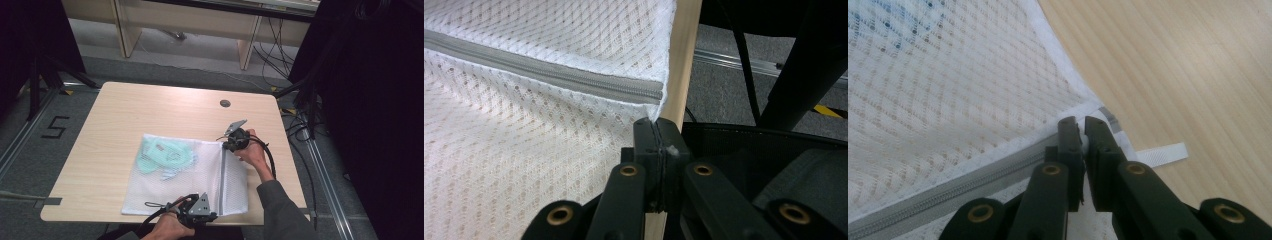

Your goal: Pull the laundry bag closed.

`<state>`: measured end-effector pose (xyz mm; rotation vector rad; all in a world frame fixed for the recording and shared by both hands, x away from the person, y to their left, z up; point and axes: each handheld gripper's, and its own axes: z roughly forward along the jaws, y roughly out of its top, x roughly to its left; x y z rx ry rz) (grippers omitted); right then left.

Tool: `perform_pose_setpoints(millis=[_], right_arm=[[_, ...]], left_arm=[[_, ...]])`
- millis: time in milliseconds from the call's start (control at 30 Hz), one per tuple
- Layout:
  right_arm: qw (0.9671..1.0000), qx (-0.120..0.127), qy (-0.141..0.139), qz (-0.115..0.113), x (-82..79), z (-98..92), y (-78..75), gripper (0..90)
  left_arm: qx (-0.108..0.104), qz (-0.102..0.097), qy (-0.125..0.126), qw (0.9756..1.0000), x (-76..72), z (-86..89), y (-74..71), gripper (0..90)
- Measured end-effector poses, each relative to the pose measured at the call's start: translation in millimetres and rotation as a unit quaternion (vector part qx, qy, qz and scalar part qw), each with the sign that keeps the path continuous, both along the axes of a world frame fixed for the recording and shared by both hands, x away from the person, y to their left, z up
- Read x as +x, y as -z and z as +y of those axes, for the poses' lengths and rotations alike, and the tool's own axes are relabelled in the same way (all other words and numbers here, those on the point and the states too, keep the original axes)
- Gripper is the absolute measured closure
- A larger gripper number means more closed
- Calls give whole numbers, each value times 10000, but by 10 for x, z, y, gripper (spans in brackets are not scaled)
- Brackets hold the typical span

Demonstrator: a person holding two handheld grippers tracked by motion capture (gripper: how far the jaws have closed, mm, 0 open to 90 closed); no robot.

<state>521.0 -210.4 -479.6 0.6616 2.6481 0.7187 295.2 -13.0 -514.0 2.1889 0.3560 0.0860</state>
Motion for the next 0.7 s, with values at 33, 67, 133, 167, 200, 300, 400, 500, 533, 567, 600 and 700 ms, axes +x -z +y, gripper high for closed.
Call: perform_pose_setpoints(millis=[33, 67, 133, 167, 200, 300, 400, 500, 533, 567, 600, 700], right_arm=[[10000, 7, 24, 7, 2, 1, -4, 867], [9998, 77, 107, 141, -4, 5, -5, 866], [10000, 40, 23, 60, 4, 4, -3, 866], [10000, -9, 86, -10, -5, 8, -8, 866], [9999, 23, 114, 20, -9, 17, -17, 866], [9999, 34, 139, -5, -10, 20, -17, 866], [9999, 15, 121, -118, 1, 15, -23, 865], [9998, 19, 161, -100, 2, 17, -20, 865], [9998, 53, 159, -135, 10, 15, -17, 865], [9998, 64, 114, -160, 20, 15, -13, 863], [9998, 83, 123, -113, 23, 19, -7, 863], [9996, 35, 226, -151, 12, 36, -6, 860]], left_arm=[[57, -27, -4, 10000, 7, 12, -10, 892], [52, -24, 4, 10000, 7, 10, -12, 892], [-8, 12, -28, 10000, 5, 2, -2, 890], [-24, 33, -41, 10000, 5, -1, 3, 890], [13, 11, -40, 10000, 17, 5, 5, 890], [-29, 51, -49, 10000, 28, 20, -5, 889], [-36, 29, -88, 10000, 42, 37, -13, 888], [57, -1, -85, 9999, 64, 43, -3, 887], [-42, 46, -108, 9999, 57, 34, 13, 886], [-21, 43, -111, 9999, 57, 38, 11, 885], [-33, 66, -135, 9999, 59, 40, 11, 885], [38, 33, -144, 9999, 75, 41, 11, 883]])
